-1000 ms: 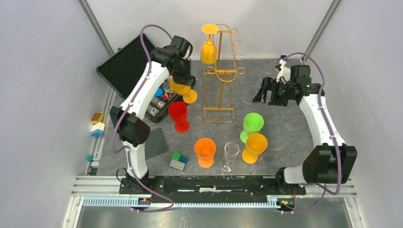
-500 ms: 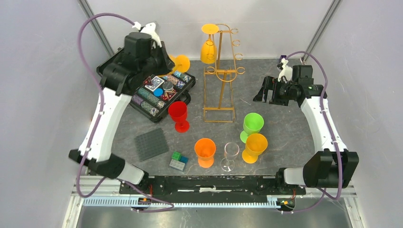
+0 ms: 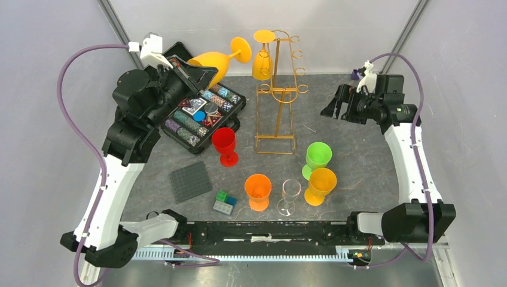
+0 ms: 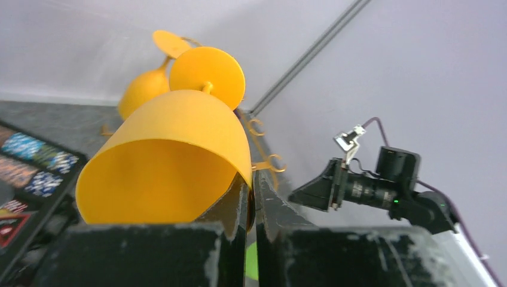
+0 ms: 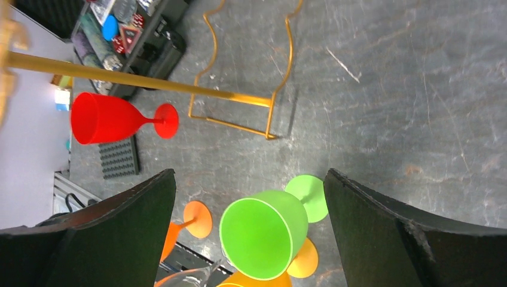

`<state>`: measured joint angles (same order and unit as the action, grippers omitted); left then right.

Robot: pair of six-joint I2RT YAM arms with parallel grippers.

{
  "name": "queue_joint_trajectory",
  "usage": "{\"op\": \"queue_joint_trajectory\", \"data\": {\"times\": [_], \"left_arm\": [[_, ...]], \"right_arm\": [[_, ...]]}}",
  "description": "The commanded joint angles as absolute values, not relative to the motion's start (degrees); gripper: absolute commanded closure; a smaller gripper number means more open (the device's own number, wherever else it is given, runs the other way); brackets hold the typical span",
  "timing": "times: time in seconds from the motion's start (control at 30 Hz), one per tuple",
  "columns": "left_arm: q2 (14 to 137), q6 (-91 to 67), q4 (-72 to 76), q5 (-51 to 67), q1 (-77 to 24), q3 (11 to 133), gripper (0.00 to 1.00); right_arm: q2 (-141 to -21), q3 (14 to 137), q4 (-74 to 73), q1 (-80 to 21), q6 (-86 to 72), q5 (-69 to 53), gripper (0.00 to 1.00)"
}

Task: Place the wine glass upside down on the wine glass rack

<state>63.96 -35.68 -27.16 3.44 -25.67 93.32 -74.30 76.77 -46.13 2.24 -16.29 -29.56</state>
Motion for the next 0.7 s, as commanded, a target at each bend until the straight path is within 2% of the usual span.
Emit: {"op": "queue_joint_trajectory", "data": {"times": [0.0, 0.33, 0.53, 0.67], "left_arm": [[64.84, -44.18, -16.88, 11.01, -25.57, 93.0, 0.98], [70.05, -58.03, -9.53, 21.81, -25.58, 91.11, 0.98], [72.03, -63.49, -5.06, 24.01, -25.72, 89.01, 0.98], [73.1, -64.78, -4.36, 25.24, -25.76, 89.09, 0.98]], "right_arm": [[-73.23, 84.46, -43.71, 2.07, -18.84, -31.93, 0.02], [-74.0, 94.86, -40.11, 1.86, -22.39, -39.69, 0.06], [-73.26, 96.14, -31.7, 0.34, -26.8, -43.71, 0.09], [-73.75, 96.5, -27.53, -4.34, -28.31, -43.86, 0.11]]}}
